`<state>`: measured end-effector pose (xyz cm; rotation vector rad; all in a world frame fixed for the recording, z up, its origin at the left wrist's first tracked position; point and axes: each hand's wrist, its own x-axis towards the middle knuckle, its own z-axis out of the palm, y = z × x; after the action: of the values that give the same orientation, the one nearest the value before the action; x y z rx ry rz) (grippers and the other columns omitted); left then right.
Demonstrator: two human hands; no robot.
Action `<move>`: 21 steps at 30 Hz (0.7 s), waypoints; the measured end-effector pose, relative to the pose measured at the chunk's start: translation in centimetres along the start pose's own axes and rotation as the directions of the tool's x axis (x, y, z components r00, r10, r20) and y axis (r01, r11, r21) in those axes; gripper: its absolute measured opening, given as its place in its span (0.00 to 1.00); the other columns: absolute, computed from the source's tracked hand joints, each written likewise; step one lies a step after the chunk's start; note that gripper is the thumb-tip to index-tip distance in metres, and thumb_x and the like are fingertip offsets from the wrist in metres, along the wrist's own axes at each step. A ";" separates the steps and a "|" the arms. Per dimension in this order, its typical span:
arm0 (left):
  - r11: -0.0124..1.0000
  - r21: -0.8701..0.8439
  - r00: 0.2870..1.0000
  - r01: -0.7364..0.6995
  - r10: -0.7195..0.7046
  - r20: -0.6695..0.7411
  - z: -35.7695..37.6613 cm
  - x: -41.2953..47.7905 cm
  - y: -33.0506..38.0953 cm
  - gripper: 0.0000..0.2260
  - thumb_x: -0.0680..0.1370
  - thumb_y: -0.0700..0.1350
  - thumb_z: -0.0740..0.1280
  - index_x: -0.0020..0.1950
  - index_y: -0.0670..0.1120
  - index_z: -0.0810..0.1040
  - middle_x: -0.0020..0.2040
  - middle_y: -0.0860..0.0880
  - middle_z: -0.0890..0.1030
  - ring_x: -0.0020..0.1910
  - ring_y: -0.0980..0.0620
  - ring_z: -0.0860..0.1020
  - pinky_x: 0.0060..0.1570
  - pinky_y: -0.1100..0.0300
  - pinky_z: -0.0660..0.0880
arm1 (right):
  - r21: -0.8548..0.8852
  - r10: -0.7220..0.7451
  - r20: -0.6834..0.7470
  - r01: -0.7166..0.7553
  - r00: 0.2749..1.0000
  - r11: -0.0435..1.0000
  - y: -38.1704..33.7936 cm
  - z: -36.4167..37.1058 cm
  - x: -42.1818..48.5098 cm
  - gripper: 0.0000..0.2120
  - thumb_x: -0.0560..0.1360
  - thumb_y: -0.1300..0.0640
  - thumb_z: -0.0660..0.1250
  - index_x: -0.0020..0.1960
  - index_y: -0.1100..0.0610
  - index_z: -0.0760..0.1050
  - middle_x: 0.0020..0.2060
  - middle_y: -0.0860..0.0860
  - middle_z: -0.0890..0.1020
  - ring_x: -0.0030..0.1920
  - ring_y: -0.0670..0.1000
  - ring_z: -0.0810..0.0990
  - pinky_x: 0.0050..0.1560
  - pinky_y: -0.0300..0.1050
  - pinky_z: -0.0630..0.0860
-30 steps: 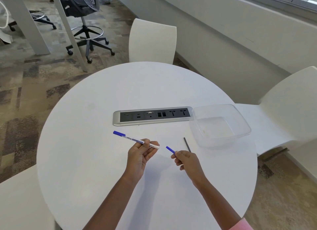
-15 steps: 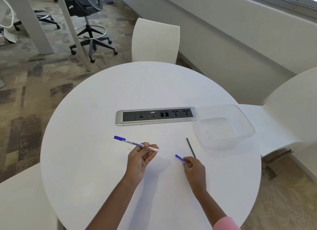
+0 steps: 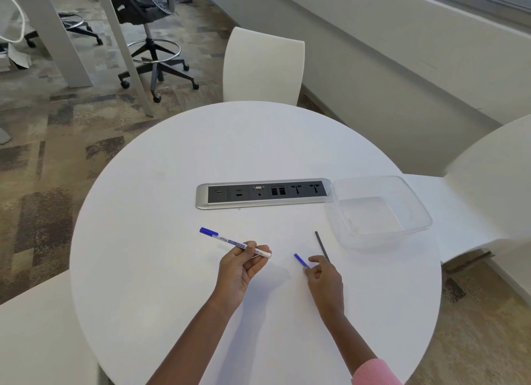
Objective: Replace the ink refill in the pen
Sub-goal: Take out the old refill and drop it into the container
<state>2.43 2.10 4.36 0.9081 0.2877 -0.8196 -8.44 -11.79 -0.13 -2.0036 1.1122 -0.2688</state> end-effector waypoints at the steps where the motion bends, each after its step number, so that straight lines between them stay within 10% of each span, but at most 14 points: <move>1: 1.000 0.008 1.000 0.008 -0.008 0.006 -0.1 0.0 0.0 0.06 0.77 0.37 0.60 0.43 0.38 0.75 0.33 0.44 0.85 0.33 0.50 0.84 0.30 0.63 0.80 | 0.027 0.010 -0.003 -0.010 1.000 1.000 -0.2 0.0 0.0 0.08 0.73 0.64 0.64 0.52 0.57 0.75 0.34 0.51 0.77 0.39 0.50 0.74 0.41 0.41 0.68; 12: 0.754 0.656 0.980 -0.012 -0.120 0.156 0.4 -0.3 -1.0 0.11 0.78 0.48 0.62 0.40 0.45 0.79 0.23 0.53 0.76 0.23 0.56 0.73 0.28 0.67 0.73 | 0.348 0.052 0.389 -0.200 0.920 0.916 -5.1 -0.4 0.2 0.14 0.75 0.46 0.61 0.38 0.52 0.80 0.33 0.49 0.81 0.34 0.46 0.76 0.33 0.37 0.70; 21: 0.328 0.915 0.971 -0.234 0.031 0.237 0.3 1.5 -1.5 0.08 0.76 0.48 0.64 0.42 0.47 0.80 0.32 0.52 0.78 0.29 0.58 0.74 0.32 0.69 0.70 | 0.470 0.057 0.361 -0.234 0.931 0.851 -5.2 -0.4 0.9 0.06 0.74 0.58 0.66 0.40 0.58 0.78 0.31 0.51 0.76 0.30 0.46 0.72 0.31 0.34 0.73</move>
<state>2.25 0.62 2.82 1.9377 -0.5354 -0.8857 -4.93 -11.20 3.81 -1.4170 0.8588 -0.1139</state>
